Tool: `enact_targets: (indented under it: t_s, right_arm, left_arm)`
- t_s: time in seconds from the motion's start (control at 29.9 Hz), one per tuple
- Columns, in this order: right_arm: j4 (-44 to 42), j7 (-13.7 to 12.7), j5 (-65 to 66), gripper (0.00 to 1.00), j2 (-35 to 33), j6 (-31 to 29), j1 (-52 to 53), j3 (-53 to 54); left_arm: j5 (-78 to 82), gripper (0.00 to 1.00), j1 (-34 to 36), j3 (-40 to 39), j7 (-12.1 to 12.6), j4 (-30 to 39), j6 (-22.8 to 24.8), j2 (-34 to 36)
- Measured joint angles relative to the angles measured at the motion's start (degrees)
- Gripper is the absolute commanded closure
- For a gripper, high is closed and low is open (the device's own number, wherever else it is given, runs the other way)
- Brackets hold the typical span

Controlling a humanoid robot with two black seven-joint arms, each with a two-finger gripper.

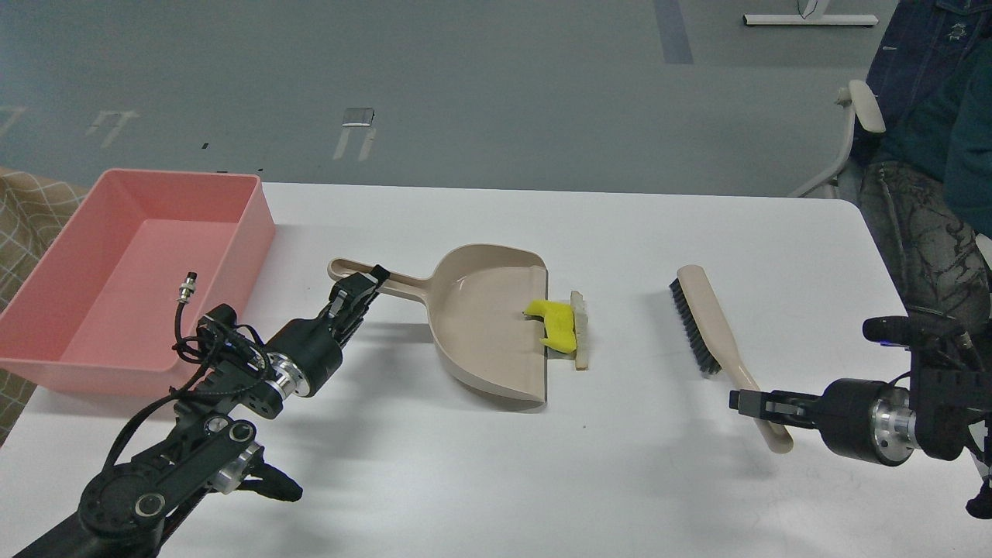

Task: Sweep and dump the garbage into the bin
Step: 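Sweep the yellow sponge into the dustpan with the brush in the right gripper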

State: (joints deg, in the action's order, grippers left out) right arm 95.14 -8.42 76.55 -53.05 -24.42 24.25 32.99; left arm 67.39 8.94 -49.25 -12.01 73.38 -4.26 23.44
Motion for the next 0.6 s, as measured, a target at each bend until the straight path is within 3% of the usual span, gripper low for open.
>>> enact_targets:
  t_s: [0.6]
  right_arm:
    - [-0.4, -2.87, 0.1, 1.0, 11.55, -3.2, 2.44, -0.36]
  left_arm:
    - [0.01, 1.0, -0.7, -0.02, -0.29, -0.06, 0.04, 0.97]
